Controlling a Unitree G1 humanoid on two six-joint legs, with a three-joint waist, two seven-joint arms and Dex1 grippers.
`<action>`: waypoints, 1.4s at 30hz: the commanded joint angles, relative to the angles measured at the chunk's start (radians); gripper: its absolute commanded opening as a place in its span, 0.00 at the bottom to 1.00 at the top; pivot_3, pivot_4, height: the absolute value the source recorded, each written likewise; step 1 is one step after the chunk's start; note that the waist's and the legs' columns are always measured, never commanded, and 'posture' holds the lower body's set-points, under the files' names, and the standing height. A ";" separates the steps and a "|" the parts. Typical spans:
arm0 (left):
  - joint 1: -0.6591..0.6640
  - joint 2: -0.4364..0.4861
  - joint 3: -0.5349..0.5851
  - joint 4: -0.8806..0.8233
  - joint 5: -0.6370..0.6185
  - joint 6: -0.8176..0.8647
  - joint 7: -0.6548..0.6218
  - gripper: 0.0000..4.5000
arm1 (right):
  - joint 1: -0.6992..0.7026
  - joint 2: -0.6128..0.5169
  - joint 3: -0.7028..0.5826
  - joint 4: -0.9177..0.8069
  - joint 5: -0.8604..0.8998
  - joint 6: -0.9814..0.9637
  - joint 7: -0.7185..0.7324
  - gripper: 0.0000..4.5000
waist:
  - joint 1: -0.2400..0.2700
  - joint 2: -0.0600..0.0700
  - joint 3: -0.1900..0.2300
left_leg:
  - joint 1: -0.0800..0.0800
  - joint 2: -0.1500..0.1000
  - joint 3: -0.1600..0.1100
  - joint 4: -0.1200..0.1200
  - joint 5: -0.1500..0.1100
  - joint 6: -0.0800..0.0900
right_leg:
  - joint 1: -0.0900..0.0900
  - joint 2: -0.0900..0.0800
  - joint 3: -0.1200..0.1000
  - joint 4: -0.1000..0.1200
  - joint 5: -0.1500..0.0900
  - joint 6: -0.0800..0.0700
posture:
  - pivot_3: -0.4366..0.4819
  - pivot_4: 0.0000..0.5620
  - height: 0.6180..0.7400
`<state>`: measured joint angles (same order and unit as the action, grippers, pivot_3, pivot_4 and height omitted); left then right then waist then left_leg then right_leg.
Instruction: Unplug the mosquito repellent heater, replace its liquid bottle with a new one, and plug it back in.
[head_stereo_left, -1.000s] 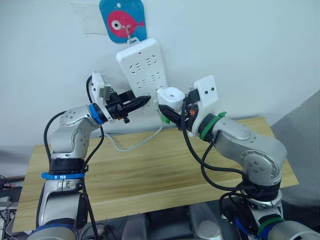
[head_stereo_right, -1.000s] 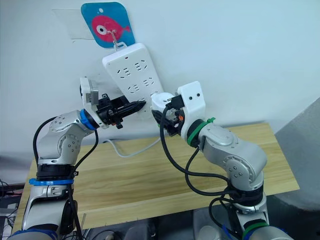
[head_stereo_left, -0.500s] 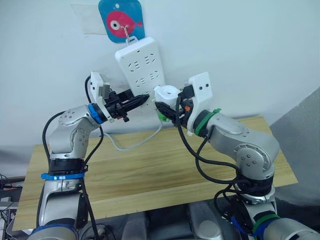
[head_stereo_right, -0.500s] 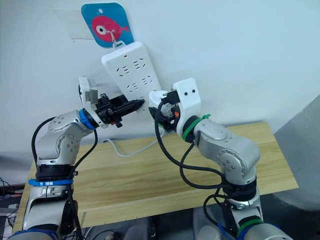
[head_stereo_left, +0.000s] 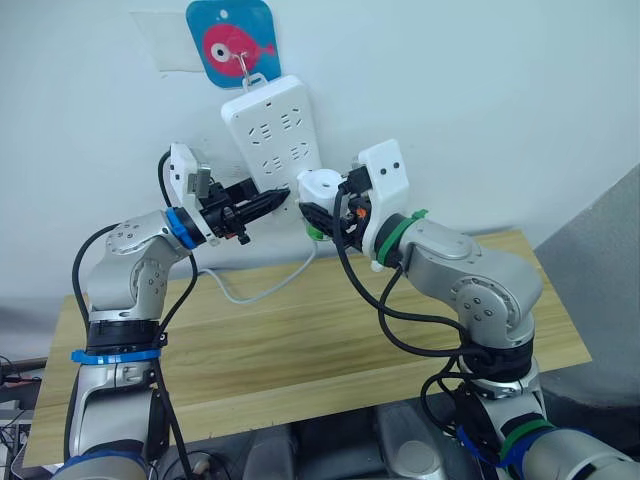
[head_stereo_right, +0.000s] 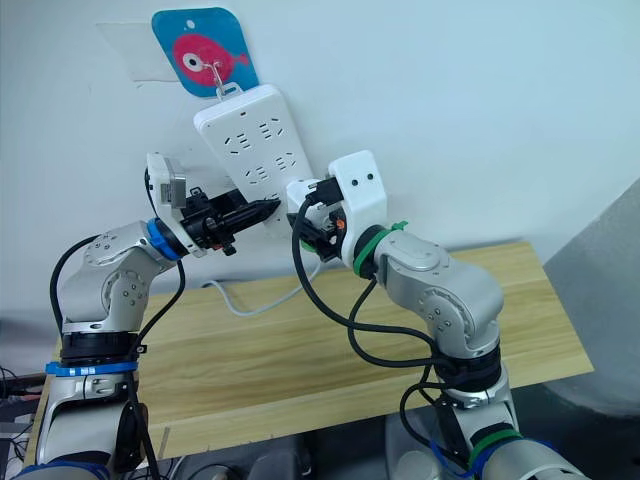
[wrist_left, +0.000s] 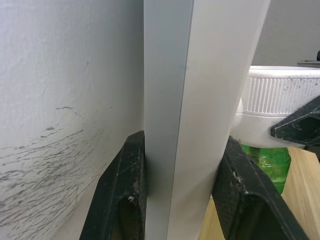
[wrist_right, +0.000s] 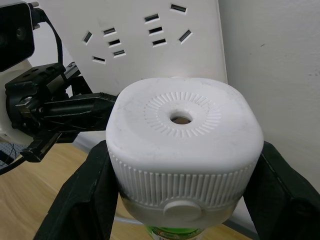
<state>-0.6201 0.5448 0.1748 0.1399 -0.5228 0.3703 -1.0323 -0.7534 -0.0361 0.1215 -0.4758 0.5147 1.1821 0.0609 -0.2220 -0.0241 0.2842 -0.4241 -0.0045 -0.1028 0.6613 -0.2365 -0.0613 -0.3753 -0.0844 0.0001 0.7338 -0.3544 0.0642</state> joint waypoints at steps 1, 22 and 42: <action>-0.013 -0.036 -0.053 -0.094 -0.047 0.006 -0.050 0.30 | -0.064 0.059 0.068 -0.011 0.025 -0.044 0.054 0.66 | 0.000 0.000 0.000 | 0.000 0.000 0.000 0.000 0.000 0.000 | 0.000 0.000 0.000 0.000 0.000 0.000 | 0.24 0.44 1.00; 0.014 0.004 -0.045 -0.062 0.003 -0.013 -0.026 0.65 | 0.002 -0.100 -0.002 -0.112 0.041 0.008 0.157 1.00 | 0.026 0.000 0.000 | -0.004 0.000 0.000 -0.002 0.000 0.000 | -0.001 0.000 -0.003 -0.006 0.000 0.000 | 0.23 0.44 1.00; 0.204 0.128 0.066 -0.175 -0.040 -0.043 -0.032 0.99 | 0.185 -0.278 -0.097 -0.240 0.156 -0.056 0.294 1.00 | 0.028 -0.001 0.000 | -0.004 0.000 -0.002 -0.002 0.000 0.000 | 0.001 -0.001 -0.006 -0.007 0.000 0.000 | 0.23 0.37 1.00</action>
<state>-0.4273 0.6564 0.2057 0.0244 -0.5363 0.3242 -1.0742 -0.5778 -0.3099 0.0394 -0.6663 0.6509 1.1609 0.3370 -0.1936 -0.0247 0.2842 -0.4283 -0.0046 -0.1049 0.6592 -0.2368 -0.0613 -0.3742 -0.0853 -0.0059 0.7264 -0.3540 0.0645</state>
